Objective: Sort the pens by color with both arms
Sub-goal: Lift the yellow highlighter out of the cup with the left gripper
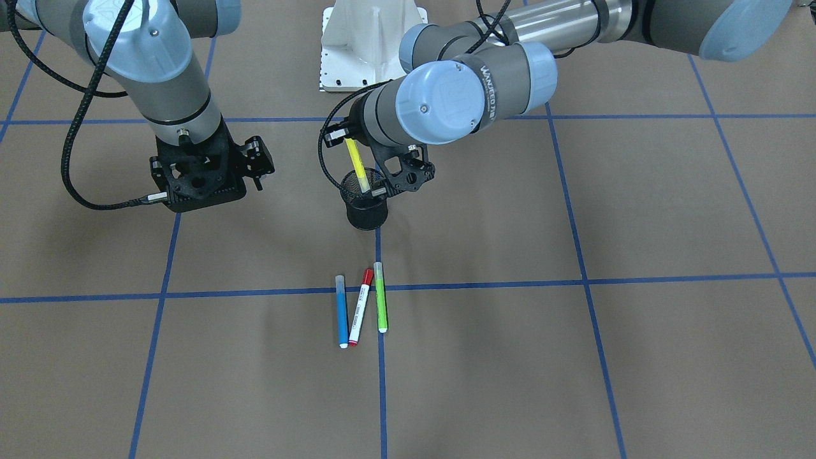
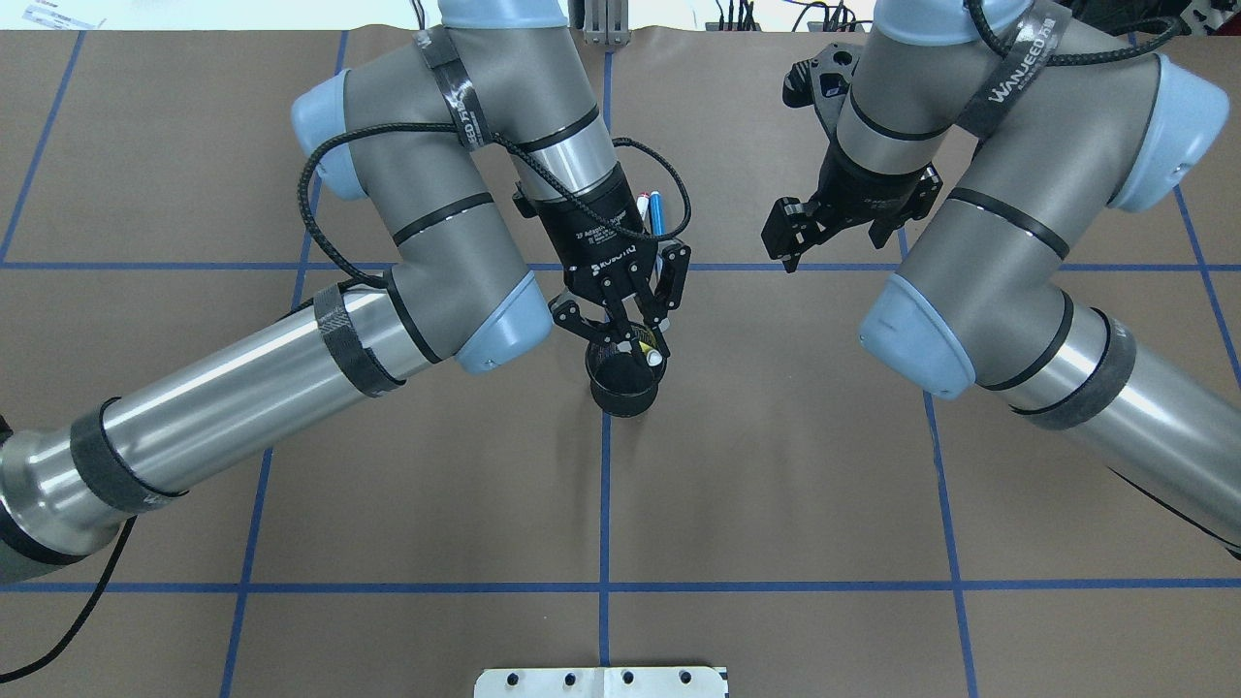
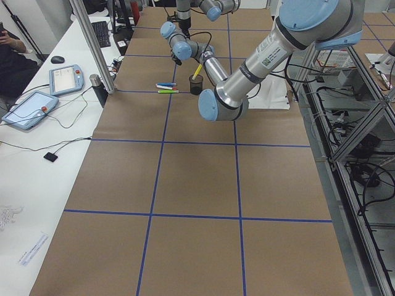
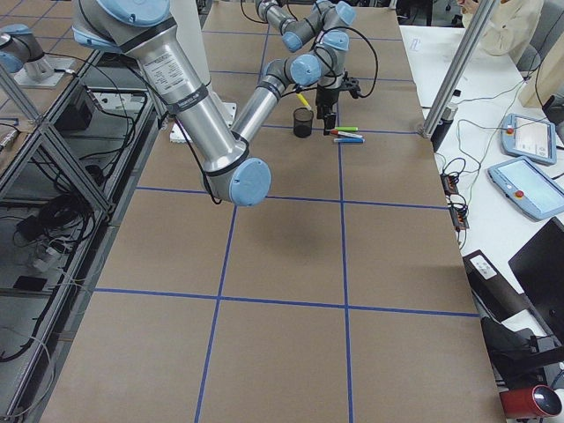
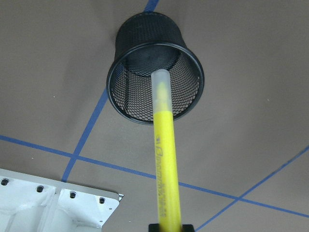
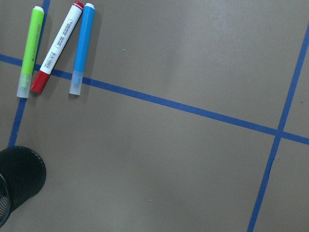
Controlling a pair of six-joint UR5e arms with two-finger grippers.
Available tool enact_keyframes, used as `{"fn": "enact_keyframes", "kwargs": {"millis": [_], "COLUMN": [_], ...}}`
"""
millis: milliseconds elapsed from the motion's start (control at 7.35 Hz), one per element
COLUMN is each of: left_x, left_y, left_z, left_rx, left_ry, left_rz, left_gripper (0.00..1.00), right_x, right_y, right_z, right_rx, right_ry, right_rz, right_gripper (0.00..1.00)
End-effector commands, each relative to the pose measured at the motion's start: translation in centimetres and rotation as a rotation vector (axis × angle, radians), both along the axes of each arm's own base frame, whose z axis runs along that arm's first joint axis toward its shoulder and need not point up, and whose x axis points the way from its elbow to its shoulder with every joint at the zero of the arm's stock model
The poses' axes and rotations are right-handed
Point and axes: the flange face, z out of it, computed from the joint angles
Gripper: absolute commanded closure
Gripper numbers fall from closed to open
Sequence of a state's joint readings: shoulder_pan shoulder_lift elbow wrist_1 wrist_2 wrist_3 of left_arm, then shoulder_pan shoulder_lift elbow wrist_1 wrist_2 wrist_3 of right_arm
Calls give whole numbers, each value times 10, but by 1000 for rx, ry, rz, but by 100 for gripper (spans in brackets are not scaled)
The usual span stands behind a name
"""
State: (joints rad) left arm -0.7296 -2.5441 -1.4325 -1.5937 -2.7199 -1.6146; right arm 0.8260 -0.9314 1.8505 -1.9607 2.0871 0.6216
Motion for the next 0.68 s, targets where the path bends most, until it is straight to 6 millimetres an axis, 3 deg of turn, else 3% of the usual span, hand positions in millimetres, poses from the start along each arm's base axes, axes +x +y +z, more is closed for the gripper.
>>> {"fn": "enact_keyframes", "kwargs": {"millis": [0, 272, 408, 544], "left_x": [-55, -103, -111, -105], "left_y": [-25, -70, -83, -96], "left_z": [-13, -2, 18, 38], "left_rx": [77, 267, 368, 448], "left_ry": [62, 124, 118, 78], "left_rz": [-72, -114, -129, -148], "left_gripper": [82, 82, 82, 82], "right_x": [8, 7, 7, 9], "right_y": [-2, -1, -1, -2], "right_z": [-2, 2, 1, 1], "right_rx": [3, 0, -1, -1], "right_ry": [-4, -2, -2, -6], "right_rz": [12, 9, 10, 9], "right_gripper": [2, 2, 2, 2]}}
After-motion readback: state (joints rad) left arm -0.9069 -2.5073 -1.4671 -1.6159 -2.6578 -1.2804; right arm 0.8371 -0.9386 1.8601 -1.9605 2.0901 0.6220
